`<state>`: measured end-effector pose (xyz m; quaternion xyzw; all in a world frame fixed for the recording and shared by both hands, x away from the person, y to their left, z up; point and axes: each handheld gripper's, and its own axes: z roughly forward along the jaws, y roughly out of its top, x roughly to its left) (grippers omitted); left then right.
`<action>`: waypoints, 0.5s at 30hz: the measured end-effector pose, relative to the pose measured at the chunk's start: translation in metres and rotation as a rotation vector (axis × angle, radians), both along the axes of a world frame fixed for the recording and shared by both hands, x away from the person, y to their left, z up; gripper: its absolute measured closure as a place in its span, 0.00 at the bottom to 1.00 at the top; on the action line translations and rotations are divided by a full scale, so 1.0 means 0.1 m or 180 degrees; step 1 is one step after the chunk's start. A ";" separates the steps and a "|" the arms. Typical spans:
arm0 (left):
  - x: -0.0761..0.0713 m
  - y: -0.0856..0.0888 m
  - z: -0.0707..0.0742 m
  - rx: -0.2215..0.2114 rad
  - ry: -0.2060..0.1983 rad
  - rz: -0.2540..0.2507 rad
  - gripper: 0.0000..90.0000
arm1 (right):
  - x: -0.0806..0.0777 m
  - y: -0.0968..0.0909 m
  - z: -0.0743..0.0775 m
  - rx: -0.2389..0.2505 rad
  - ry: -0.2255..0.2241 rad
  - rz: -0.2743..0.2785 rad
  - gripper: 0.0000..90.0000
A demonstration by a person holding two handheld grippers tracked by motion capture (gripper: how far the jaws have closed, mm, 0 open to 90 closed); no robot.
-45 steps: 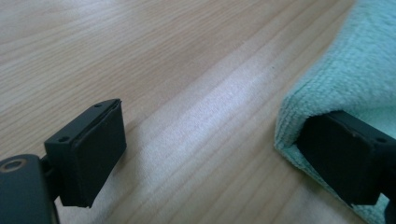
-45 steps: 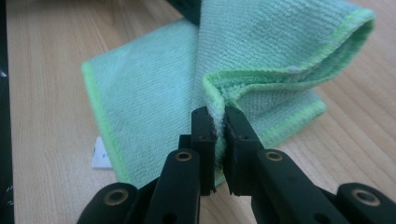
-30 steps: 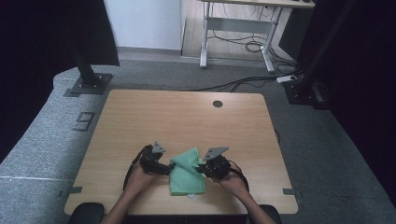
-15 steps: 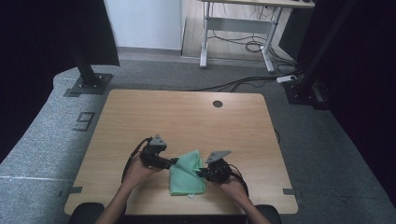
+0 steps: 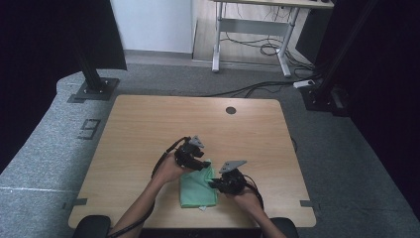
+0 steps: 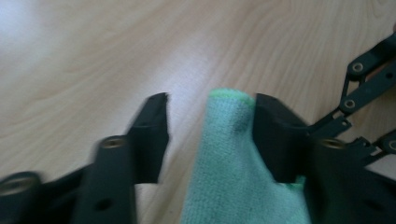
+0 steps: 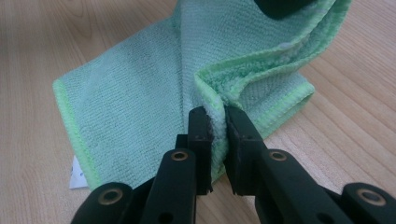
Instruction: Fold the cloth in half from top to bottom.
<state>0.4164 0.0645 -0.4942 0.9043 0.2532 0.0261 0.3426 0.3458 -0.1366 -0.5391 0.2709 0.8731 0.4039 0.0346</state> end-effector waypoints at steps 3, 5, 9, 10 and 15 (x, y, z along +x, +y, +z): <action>0.03 0.02 -0.02 0.0028 0.0146 -0.0110 0.82 | 0.00 0.00 0.00 0.0009 0.0006 -0.0001 0.89; 0.00 0.03 0.00 0.0025 0.0152 -0.0157 0.91 | 0.00 -0.01 0.00 0.0012 0.0009 -0.0003 0.89; -0.10 0.06 0.10 0.0020 0.0031 -0.0214 0.94 | 0.01 -0.01 0.01 0.0016 0.0024 -0.0014 0.87; -0.13 0.08 0.13 0.0033 -0.0023 -0.0202 0.94 | 0.01 -0.02 0.02 0.0023 0.0019 -0.0015 0.86; -0.26 0.19 0.21 -0.0014 -0.0138 -0.0157 0.92 | -0.01 -0.05 0.08 0.0029 -0.0009 -0.0034 0.80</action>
